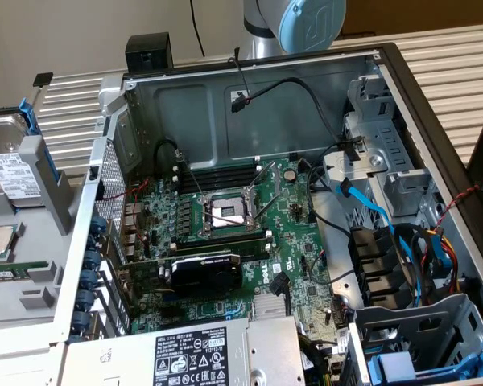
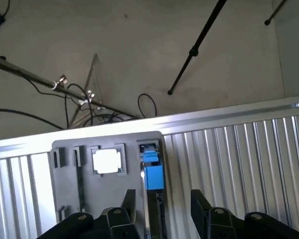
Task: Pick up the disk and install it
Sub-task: 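Pick up the disk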
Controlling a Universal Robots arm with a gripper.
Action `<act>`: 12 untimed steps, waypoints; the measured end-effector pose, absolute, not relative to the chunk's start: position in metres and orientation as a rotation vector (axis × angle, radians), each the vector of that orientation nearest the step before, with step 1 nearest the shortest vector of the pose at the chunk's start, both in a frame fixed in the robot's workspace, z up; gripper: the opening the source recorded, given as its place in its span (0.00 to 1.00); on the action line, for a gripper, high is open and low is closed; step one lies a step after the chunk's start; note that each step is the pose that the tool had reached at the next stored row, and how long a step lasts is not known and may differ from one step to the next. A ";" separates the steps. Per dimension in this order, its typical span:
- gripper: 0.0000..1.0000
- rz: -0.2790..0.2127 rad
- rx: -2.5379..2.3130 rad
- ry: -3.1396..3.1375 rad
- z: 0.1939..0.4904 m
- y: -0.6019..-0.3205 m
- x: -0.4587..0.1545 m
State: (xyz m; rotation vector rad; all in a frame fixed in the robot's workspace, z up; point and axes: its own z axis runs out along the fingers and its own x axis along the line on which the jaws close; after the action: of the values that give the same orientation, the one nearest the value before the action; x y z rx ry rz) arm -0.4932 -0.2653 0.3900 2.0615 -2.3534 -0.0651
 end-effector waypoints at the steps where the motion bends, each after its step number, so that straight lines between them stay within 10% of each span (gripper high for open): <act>1: 0.56 -0.065 2.082 -2.334 0.389 -0.265 -0.493; 12: 0.56 -0.064 2.160 -2.260 0.381 -0.265 -0.497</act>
State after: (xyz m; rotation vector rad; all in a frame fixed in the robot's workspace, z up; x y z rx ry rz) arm -0.4967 -0.2652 0.3812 2.1604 -2.2601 -0.0645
